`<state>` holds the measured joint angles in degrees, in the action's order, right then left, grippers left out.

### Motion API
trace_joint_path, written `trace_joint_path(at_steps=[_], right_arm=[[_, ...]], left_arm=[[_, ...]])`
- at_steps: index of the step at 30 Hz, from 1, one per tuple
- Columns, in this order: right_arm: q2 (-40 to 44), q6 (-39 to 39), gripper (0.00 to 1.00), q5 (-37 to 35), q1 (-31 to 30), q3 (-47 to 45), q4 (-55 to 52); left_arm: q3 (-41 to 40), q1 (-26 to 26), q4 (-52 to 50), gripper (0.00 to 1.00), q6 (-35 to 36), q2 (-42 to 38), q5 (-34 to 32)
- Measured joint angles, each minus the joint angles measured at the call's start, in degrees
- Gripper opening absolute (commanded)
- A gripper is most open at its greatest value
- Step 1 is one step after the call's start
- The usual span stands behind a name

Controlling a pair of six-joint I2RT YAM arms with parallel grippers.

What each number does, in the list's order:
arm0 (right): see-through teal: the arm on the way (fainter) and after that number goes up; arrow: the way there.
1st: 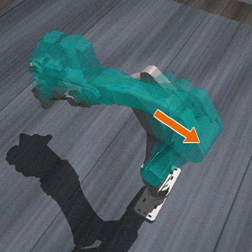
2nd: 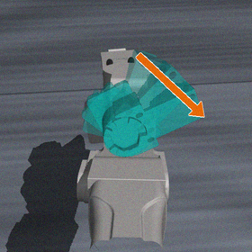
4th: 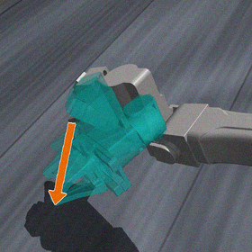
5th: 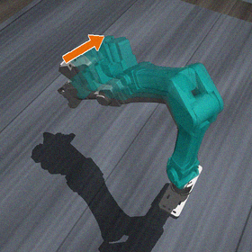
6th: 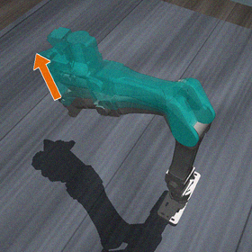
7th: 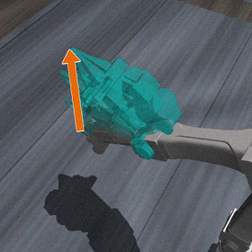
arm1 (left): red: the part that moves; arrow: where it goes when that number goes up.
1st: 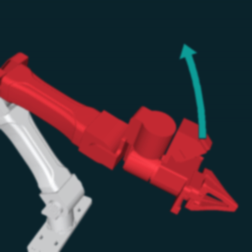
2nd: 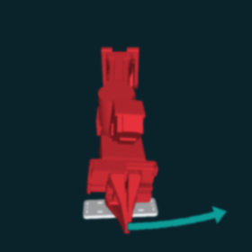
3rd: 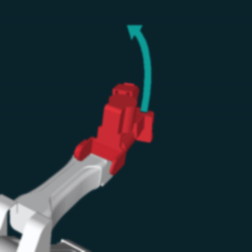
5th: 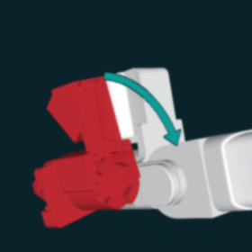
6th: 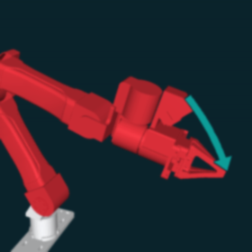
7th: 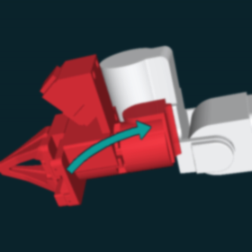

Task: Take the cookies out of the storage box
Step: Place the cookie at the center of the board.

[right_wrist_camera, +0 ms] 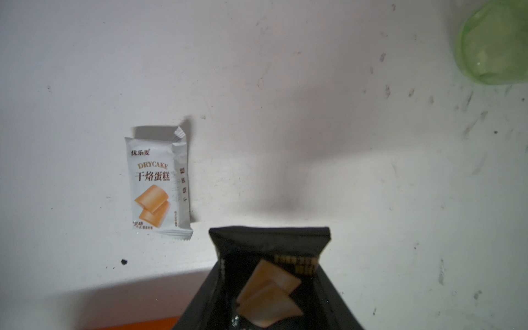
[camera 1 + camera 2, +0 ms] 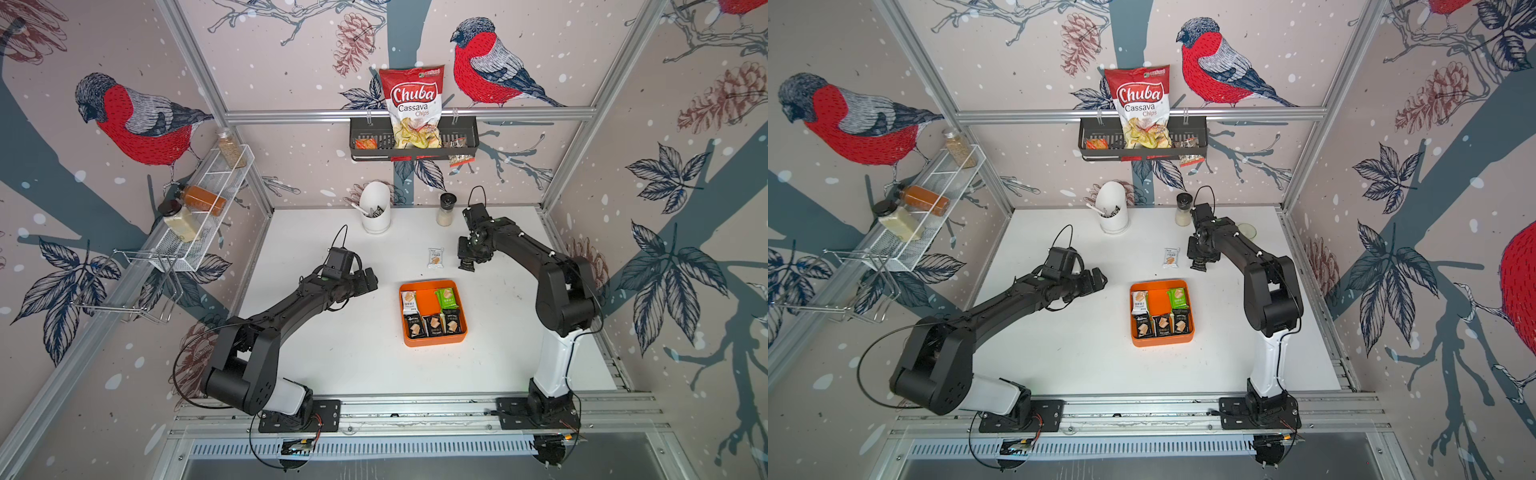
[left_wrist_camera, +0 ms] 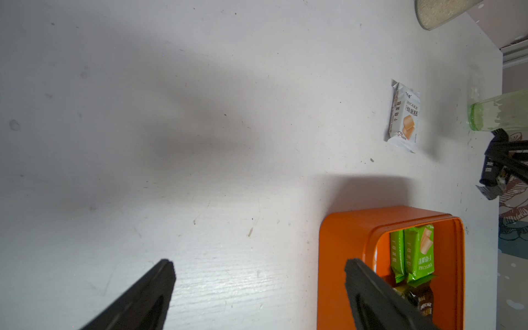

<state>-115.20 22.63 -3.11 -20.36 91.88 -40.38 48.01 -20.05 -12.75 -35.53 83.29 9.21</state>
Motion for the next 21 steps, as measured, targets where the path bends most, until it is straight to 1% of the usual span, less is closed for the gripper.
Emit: trace_joint_path(at_steps=[9,16,17,19,21], right_arm=[[-9.09,-0.9,0.45,0.0,-0.04,7.63,0.37],[-13.29,-1.46,0.46,0.11,-0.04,10.56,-0.11],[-13.6,-1.46,0.48,0.2,-0.04,10.8,-0.17],[-14.05,-1.46,0.54,0.22,-0.04,11.26,-0.24],[-14.29,-1.49,0.66,0.39,-0.09,11.67,-0.28]], left_arm=[[-1.62,0.0,-0.52,0.97,-0.02,-1.57,-1.62],[-1.92,0.0,-1.07,0.97,-0.02,-2.45,-3.13],[-1.95,0.0,-1.09,0.97,-0.02,-2.54,-3.26],[-1.97,0.0,-1.11,0.97,-0.02,-2.69,-3.26],[-2.12,0.0,-1.2,0.97,-0.02,-2.93,-3.28]])
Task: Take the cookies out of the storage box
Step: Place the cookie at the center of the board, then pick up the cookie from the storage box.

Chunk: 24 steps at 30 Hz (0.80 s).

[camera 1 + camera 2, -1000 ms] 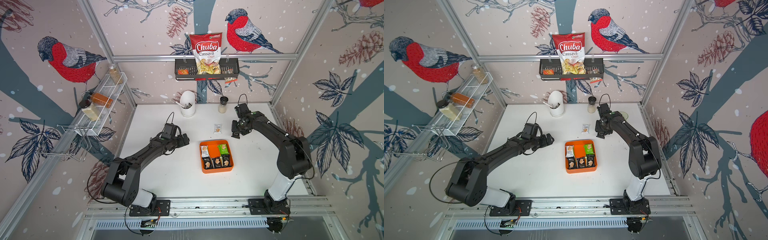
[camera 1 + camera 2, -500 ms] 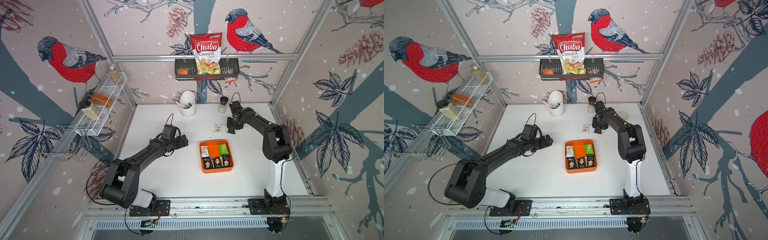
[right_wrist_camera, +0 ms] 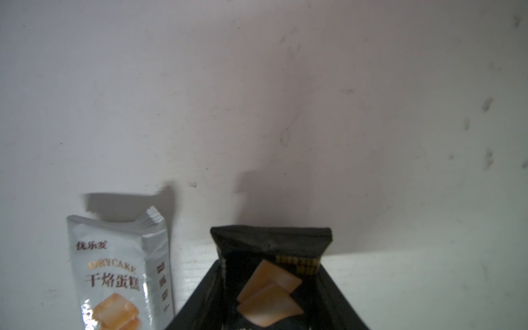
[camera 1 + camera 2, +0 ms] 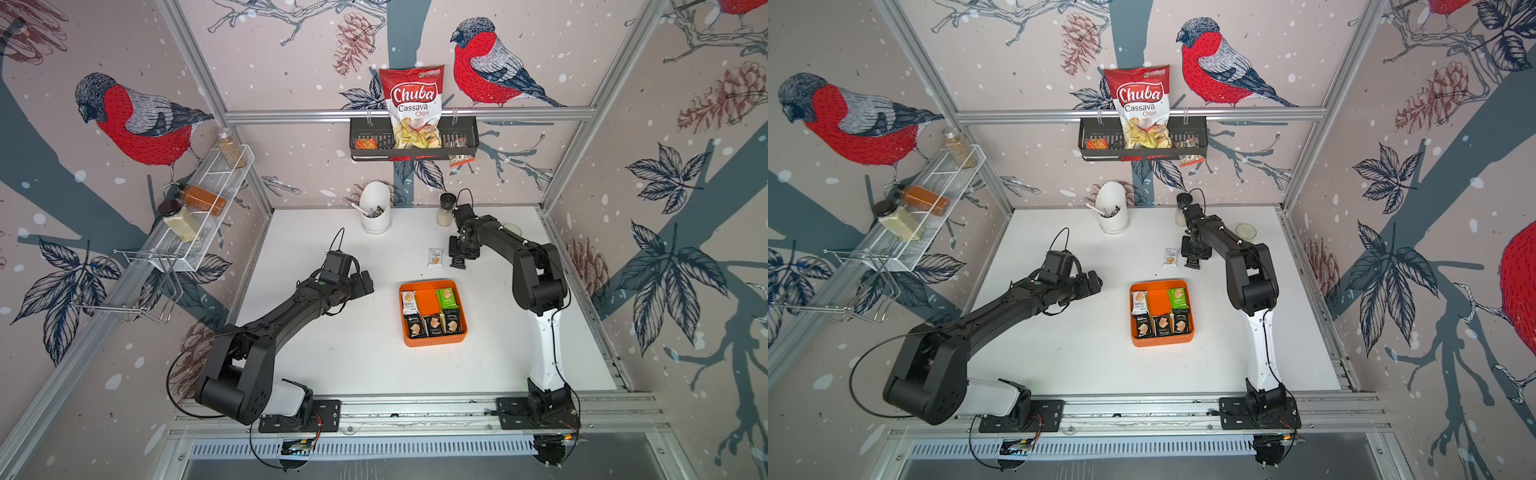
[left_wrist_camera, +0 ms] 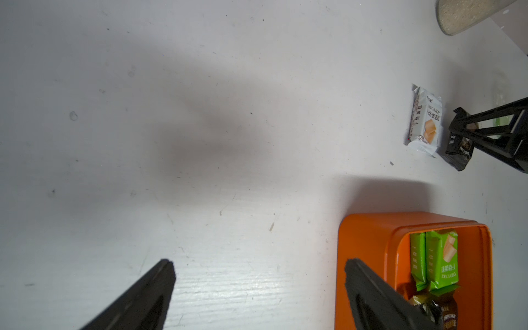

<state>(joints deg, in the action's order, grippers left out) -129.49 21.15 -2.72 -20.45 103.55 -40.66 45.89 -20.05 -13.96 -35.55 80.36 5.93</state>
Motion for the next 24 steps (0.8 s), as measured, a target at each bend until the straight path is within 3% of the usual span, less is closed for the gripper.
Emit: trace_joint_path(at_steps=[2,4,12,24], right_arm=[[0.0,0.0,0.75,0.0,-0.07,0.31,0.0],[0.0,-0.09,0.78,0.0,-0.26,0.48,0.02],[3.54,-0.42,0.79,-2.64,-2.67,-0.11,-0.35],[15.23,-0.15,0.76,-5.38,-8.92,-9.31,-2.36]], left_arm=[[-0.13,0.0,-0.09,0.97,0.0,-0.26,-0.11],[-0.15,0.0,-0.09,0.97,0.0,-0.42,-0.13],[0.04,0.0,-0.22,0.97,0.09,-0.44,-0.04],[0.98,0.04,-0.42,0.97,1.44,1.36,1.92]])
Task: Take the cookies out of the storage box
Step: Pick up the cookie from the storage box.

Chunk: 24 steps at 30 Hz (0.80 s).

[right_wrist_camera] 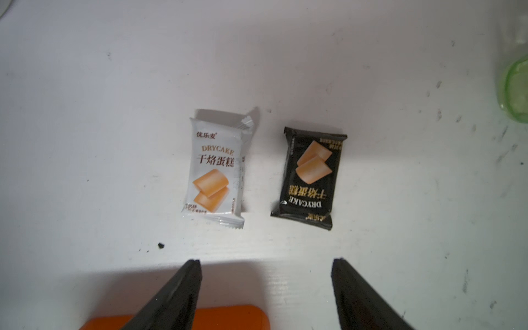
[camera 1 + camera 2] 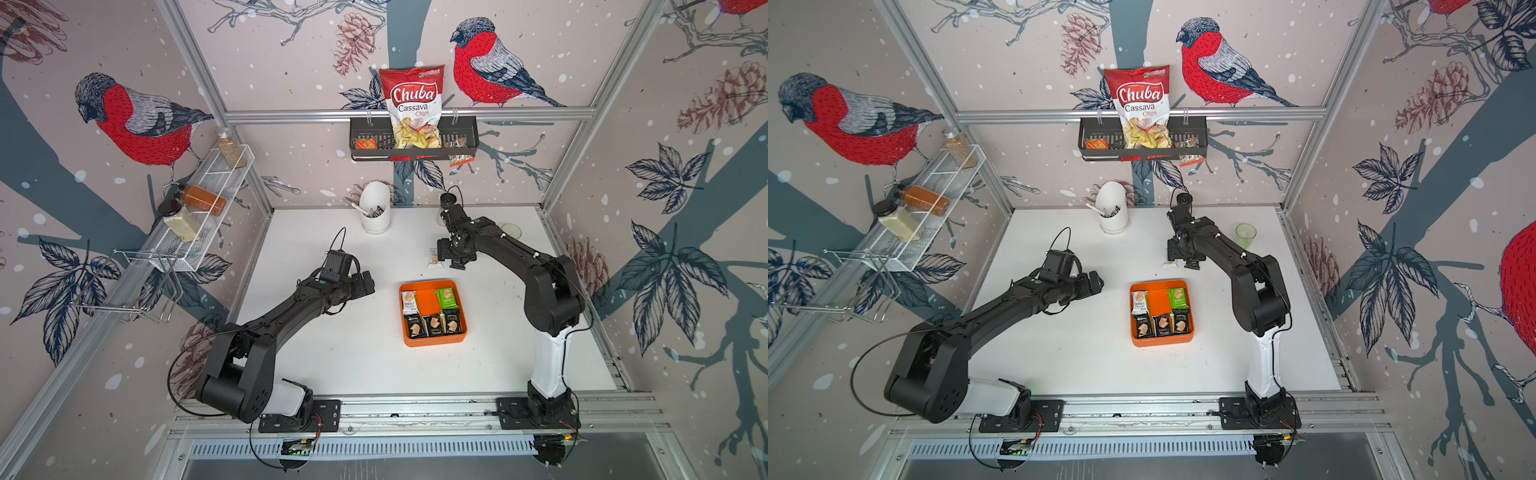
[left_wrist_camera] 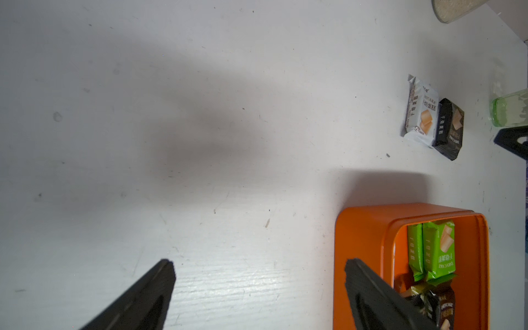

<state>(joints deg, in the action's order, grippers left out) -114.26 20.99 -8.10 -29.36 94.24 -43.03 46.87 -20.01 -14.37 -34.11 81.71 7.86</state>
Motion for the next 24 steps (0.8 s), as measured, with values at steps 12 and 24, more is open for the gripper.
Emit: trace_joint_path(at_steps=[12,24], right_arm=[[8.94,3.65,0.7,1.7,-9.33,-10.38,-1.18],[8.22,7.21,0.69,-1.33,-16.0,-14.38,-3.02]], left_arm=[[2.91,0.0,0.94,0.97,0.0,4.52,4.46],[2.93,0.0,1.68,0.97,-0.02,4.76,5.55]])
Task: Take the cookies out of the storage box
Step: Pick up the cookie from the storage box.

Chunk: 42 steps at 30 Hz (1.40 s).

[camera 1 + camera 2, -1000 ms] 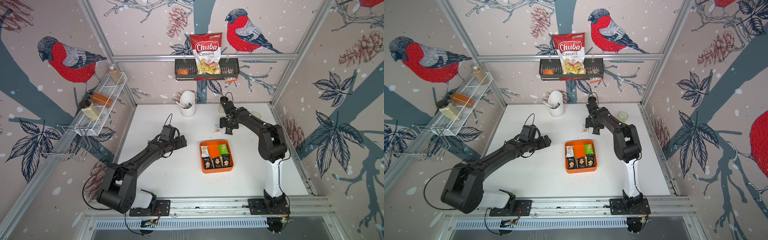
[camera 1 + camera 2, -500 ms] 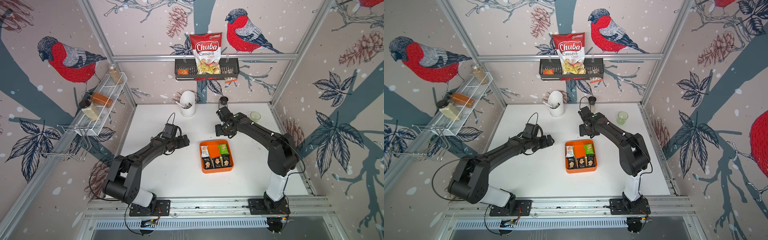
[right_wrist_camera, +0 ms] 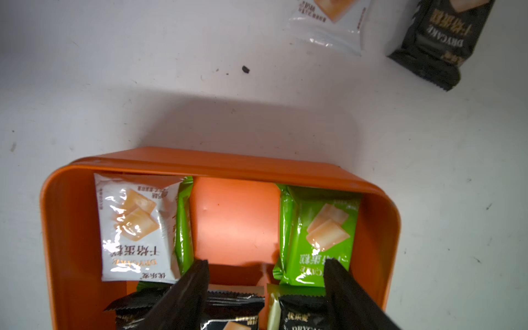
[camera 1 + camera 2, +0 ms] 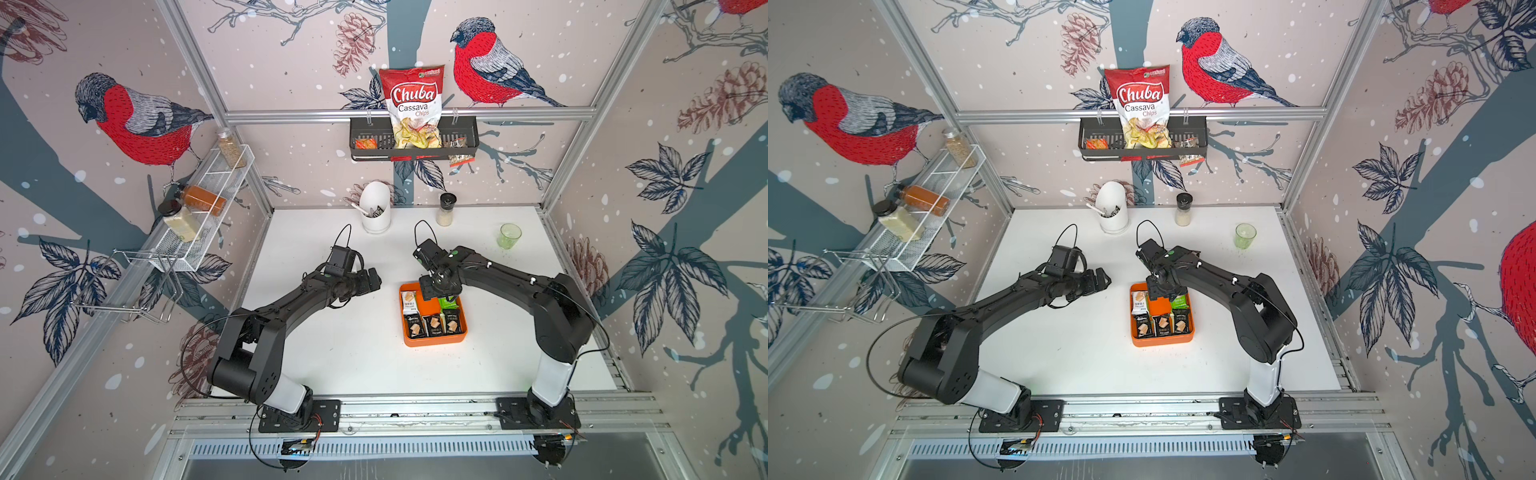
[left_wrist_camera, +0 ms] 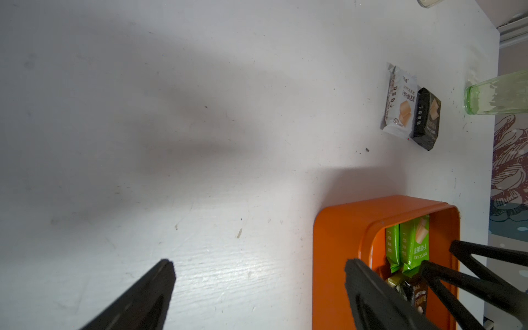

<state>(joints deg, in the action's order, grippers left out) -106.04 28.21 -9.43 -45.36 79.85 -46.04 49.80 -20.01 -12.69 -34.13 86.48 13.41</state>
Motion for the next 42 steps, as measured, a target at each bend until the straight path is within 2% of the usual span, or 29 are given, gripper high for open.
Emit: trace_joint_path(at_steps=[10,18,31,42], right_arm=[[-1.38,3.08,0.7,-3.82,0.37,-2.32,-1.01],[-1.68,3.23,0.69,-3.28,1.42,-4.02,0.87],[-2.12,3.28,0.69,1.6,1.4,-3.02,4.31],[-0.22,4.72,0.73,-1.73,2.71,-2.84,2.08]], left_arm=[[-0.92,0.0,-0.02,0.97,-0.39,-0.7,0.02],[-1.18,0.0,-0.07,0.97,-0.39,-2.29,-0.13],[-3.08,0.0,-0.81,0.97,-0.39,-5.51,-1.6],[-3.74,0.0,-0.87,0.97,-0.44,-5.66,-1.64]])
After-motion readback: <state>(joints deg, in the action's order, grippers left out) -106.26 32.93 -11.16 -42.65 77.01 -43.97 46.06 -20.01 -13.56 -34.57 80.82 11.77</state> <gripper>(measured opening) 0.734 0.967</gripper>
